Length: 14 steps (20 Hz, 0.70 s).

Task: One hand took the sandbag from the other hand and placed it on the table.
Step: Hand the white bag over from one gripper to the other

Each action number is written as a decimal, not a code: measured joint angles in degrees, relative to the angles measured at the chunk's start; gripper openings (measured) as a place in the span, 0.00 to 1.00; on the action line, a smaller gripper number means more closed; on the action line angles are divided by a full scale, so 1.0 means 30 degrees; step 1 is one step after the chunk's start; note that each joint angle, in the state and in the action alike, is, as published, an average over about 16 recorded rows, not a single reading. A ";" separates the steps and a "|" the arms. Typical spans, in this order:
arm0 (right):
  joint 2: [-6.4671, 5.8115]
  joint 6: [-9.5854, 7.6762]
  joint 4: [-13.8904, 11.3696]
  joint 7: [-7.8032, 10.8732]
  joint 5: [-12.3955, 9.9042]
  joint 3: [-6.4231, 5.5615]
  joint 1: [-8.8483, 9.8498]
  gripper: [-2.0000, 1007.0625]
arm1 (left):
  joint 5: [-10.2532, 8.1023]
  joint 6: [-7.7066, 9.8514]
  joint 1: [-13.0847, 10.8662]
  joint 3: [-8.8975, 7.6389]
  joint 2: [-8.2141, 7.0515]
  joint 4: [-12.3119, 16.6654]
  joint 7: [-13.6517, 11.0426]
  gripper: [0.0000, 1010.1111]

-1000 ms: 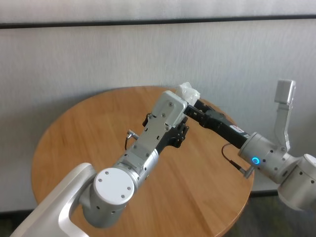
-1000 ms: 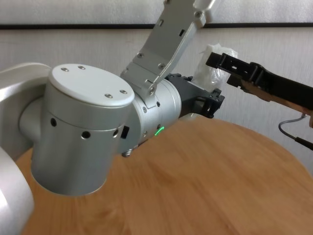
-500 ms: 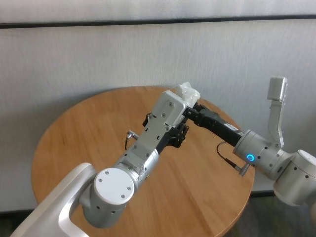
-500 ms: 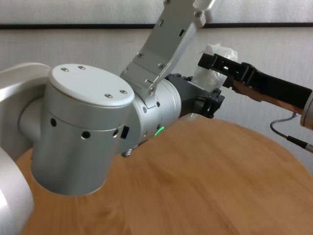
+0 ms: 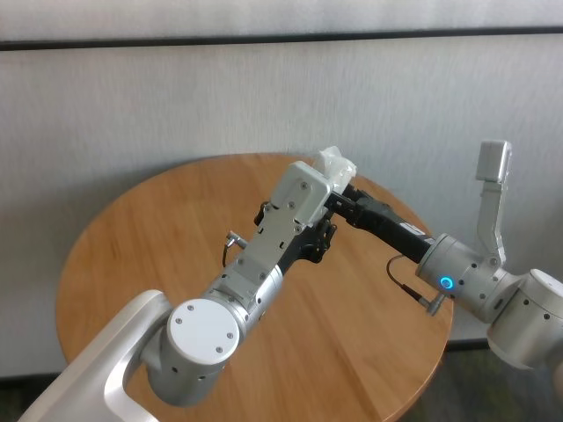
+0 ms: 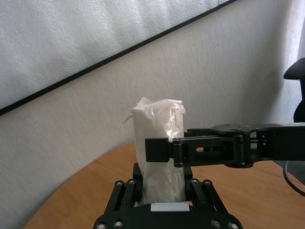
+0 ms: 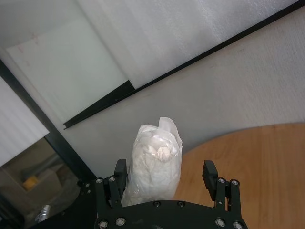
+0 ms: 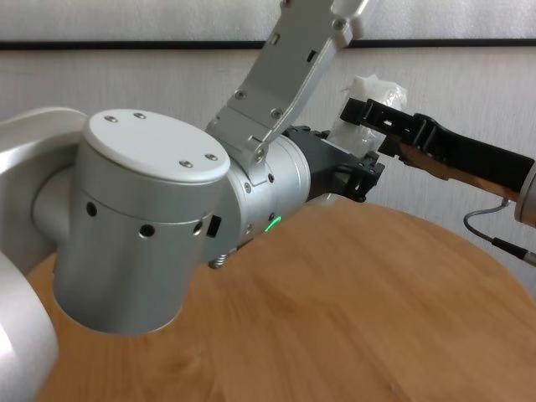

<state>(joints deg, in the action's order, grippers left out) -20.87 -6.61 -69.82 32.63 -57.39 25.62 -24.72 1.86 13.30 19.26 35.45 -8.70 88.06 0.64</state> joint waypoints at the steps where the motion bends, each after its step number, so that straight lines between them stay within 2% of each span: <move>1: -0.0007 0.0010 0.0006 -0.0008 -0.0004 0.0009 0.0000 0.99 | 0.0000 0.0000 0.0000 0.0000 0.0000 0.0000 0.0000 0.50; 9: -0.0020 0.0036 -0.0014 -0.0008 0.0012 0.0003 0.0017 0.99 | 0.0000 0.0000 0.0000 0.0000 0.0000 0.0000 0.0000 0.50; 14: -0.0019 0.0036 -0.0046 0.0004 0.0024 -0.0016 0.0036 0.95 | 0.0000 0.0000 0.0000 0.0000 0.0000 0.0000 0.0000 0.50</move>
<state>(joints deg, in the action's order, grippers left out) -20.93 -6.50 -69.96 32.65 -57.32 25.57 -24.61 1.86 13.30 19.26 35.45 -8.70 88.05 0.64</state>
